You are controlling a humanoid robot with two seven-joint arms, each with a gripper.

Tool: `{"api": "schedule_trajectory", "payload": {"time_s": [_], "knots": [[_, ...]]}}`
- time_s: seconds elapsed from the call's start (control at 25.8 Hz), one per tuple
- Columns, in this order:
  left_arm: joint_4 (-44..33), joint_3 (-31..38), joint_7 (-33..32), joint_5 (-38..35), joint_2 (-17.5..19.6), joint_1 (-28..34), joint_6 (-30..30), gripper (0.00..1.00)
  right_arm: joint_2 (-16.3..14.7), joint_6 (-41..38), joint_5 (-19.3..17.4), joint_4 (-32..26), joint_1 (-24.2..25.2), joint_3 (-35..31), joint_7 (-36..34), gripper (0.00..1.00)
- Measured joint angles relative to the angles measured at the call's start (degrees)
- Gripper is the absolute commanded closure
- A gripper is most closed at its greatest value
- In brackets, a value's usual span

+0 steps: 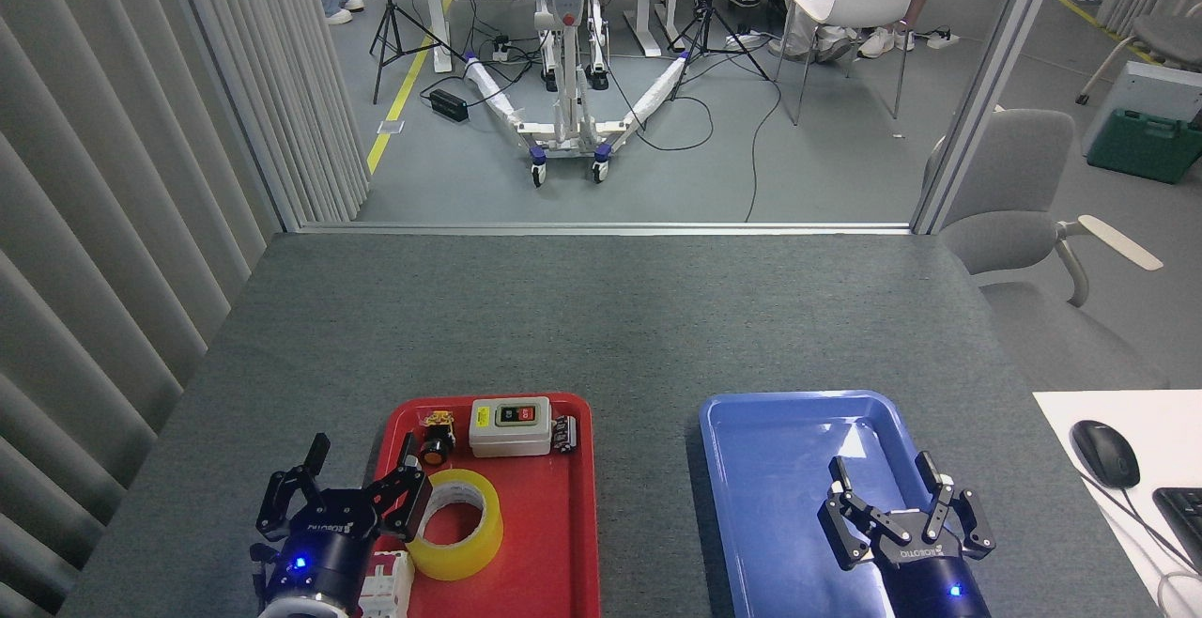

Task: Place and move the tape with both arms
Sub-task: 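Lower the left gripper toward the yellow tape roll in the red tray, then grasp the yellow tape roll with the left gripper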

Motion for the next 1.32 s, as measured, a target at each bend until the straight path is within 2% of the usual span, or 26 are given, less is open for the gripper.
{"api": "schedule_trajectory", "payload": {"time_s": [0.23,0.35,0.46,0.66,0.74,0.81,0.93,1.12,1.32], "knots": [[0.1,0.1,-0.5,1.8,0.0,-0.4,-0.1,0.00,0.1,-0.9,0.0,-0.2,0.4,-0.3,0.0,0.00],[-0.1,0.2,-4.1,4.5,0.1,-1.2,-0.1,0.00,0.0,-1.7,0.0,-0.2,0.4,-0.7,0.0,0.00],[-1.6,0.3,-14.9,8.1,0.9,-2.8,0.4,0.00,0.0,-2.3,0.0,-0.2,0.5,-0.9,0.0,0.00],[-4.2,0.2,-40.8,10.3,1.9,-7.1,1.1,0.00,0.1,-2.6,0.0,-0.2,0.6,-1.0,0.3,0.00],[-2.9,0.0,-49.0,10.5,2.0,-9.3,-0.1,0.00,0.1,-2.6,0.0,-0.2,0.6,-1.0,0.2,0.00],[-0.6,-0.3,-53.6,10.5,2.5,-11.4,-3.1,0.00,0.1,-2.6,0.0,-0.2,0.6,-1.0,0.0,0.00],[3.6,-3.2,-55.7,10.6,4.4,-14.3,-8.2,0.00,0.2,-2.6,0.0,-0.2,0.6,-1.0,-0.2,0.00],[8.4,-10.0,-55.6,10.7,8.7,-18.5,-12.2,0.01,0.2,-2.6,0.0,-0.1,0.7,-1.0,-0.2,0.00],[14.0,-11.7,-56.1,10.5,10.1,-22.3,-15.7,0.01,0.2,-2.7,0.0,-0.1,0.7,-1.0,-0.3,0.00]]}}
